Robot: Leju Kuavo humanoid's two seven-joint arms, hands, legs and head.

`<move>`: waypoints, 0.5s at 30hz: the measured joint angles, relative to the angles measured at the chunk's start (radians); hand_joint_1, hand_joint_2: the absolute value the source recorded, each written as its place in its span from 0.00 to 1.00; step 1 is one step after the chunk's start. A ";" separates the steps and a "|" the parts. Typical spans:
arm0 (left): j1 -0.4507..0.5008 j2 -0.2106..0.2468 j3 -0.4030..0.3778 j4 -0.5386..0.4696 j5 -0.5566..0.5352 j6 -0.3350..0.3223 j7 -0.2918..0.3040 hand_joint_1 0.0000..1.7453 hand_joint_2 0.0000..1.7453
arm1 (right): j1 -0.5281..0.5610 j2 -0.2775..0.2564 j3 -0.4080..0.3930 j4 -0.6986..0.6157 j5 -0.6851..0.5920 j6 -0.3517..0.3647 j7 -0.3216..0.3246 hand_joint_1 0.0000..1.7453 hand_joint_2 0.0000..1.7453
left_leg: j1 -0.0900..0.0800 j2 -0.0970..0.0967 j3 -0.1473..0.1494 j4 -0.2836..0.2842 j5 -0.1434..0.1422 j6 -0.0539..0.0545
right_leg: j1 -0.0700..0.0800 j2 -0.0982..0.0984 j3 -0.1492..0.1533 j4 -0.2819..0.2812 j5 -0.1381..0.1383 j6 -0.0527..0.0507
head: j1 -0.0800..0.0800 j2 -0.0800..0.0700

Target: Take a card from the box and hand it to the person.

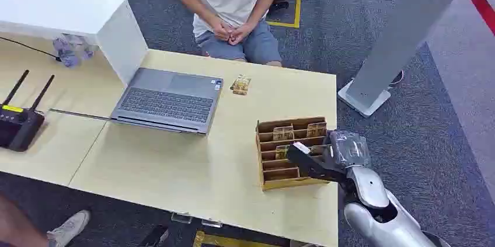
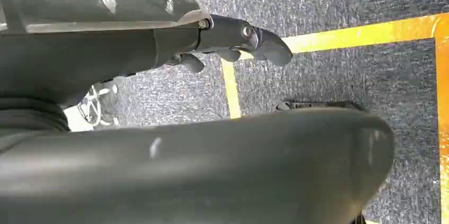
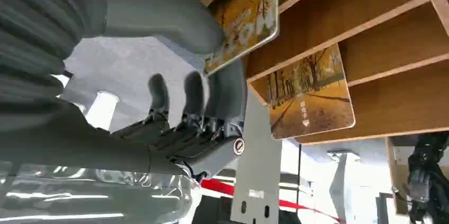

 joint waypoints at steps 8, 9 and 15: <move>0.000 0.000 0.000 0.000 0.003 0.002 0.004 0.00 0.00 | -0.004 0.001 0.006 0.009 -0.004 -0.002 0.000 0.74 1.00 | 0.000 0.000 0.000 0.000 0.000 0.000 | 0.000 0.000 0.000 0.000 0.000 0.000 | 0.000 0.000; 0.000 0.000 0.000 0.000 0.003 0.002 0.005 0.00 0.00 | -0.004 0.001 0.006 0.010 -0.004 -0.002 0.000 0.73 1.00 | 0.000 0.000 0.000 0.000 0.000 0.000 | 0.000 0.000 0.000 0.000 0.000 0.000 | 0.000 0.000; 0.000 0.000 0.000 0.000 0.003 0.002 0.008 0.00 0.00 | -0.004 0.001 0.009 0.011 -0.015 -0.007 0.000 0.76 1.00 | 0.000 0.000 0.001 0.000 0.000 0.000 | 0.000 0.000 0.000 0.000 0.000 0.000 | 0.000 0.000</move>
